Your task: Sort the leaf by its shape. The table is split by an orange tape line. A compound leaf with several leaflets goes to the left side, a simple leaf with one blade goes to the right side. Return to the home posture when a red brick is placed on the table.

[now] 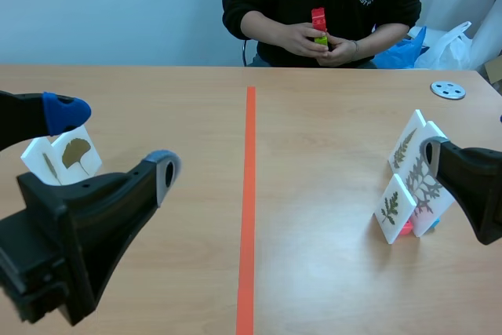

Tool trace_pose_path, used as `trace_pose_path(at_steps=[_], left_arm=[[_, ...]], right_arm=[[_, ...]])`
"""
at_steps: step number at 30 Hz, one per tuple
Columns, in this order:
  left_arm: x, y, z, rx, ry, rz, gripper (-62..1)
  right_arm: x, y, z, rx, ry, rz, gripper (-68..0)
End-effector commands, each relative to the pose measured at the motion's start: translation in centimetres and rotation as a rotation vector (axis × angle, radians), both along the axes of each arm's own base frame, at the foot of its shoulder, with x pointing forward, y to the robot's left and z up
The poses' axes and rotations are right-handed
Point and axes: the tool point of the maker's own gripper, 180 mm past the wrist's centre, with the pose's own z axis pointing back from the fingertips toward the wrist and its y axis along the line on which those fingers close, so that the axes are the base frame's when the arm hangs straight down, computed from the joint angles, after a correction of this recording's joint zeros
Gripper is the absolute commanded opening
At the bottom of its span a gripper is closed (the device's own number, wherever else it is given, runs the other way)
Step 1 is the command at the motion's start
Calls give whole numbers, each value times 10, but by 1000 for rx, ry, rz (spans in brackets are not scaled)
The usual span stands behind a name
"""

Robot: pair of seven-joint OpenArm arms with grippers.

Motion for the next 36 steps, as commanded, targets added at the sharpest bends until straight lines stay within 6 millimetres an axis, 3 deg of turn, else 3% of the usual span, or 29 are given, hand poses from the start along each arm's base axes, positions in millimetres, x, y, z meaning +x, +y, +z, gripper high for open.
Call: trace_pose_path(at_steps=[1, 36], left_arm=[[5, 6, -1, -21, -5, 42, 14], [5, 7, -4, -20, 0, 45, 14]], right_arm=[[3, 1, 14, 18, -43, 11, 4], [3, 1, 14, 20, -43, 8, 4]])
